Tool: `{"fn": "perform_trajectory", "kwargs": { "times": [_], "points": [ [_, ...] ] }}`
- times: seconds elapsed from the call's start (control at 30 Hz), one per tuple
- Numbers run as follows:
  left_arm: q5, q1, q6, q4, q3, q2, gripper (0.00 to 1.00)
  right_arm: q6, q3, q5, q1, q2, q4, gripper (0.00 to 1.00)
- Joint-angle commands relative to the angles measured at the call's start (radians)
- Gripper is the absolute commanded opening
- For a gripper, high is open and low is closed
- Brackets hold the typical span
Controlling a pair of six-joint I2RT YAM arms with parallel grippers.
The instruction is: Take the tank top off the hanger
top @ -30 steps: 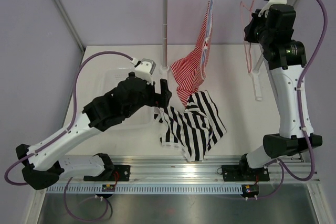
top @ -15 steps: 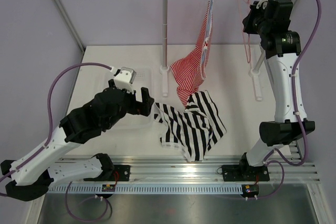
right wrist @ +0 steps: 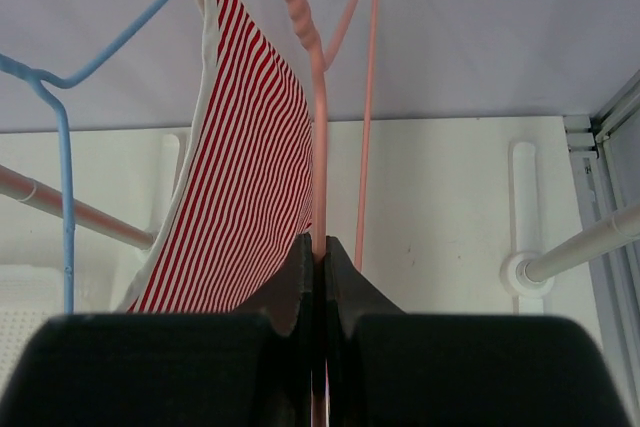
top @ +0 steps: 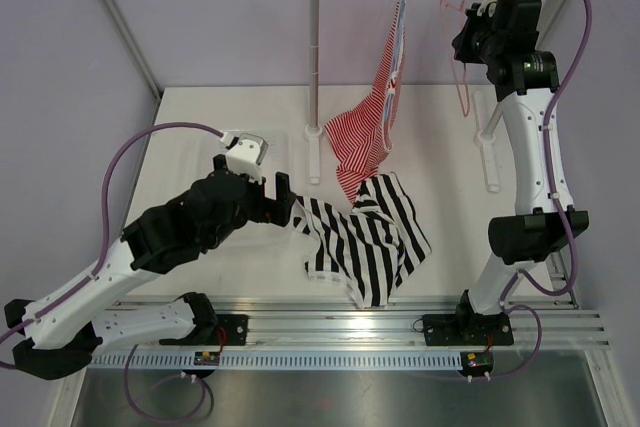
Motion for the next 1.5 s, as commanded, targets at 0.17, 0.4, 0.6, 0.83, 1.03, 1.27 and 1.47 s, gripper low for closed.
{"fn": "perform_trajectory", "kwargs": {
  "times": [0.17,0.4,0.6,0.83,1.03,1.27,1.47],
  "points": [
    [-0.011,-0.007,0.025,0.042,0.008,0.018,0.99,0.049,-0.137,-0.015,-0.006,-0.088,0.081,0.27],
    [0.027,-0.030,0.028,0.040,0.031,0.070,0.99,0.053,-0.144,0.014,-0.006,-0.143,0.039,0.99],
    [0.064,-0.060,0.017,0.100,0.013,0.128,0.99,0.107,-0.265,0.191,-0.006,-0.316,-0.021,1.00],
    [0.165,-0.102,0.000,0.246,-0.021,0.282,0.99,0.152,-0.521,0.261,-0.007,-0.683,-0.013,0.99],
    [0.158,-0.157,-0.018,0.322,0.031,0.507,0.99,0.204,-0.735,0.137,-0.006,-0.944,0.016,1.00],
    [0.107,-0.211,-0.069,0.414,0.074,0.707,0.99,0.297,-0.842,0.037,-0.004,-1.104,0.044,1.00],
    [0.101,-0.246,-0.123,0.471,0.119,0.889,0.99,0.287,-0.877,0.025,-0.006,-1.128,0.044,1.00]
  ]
}}
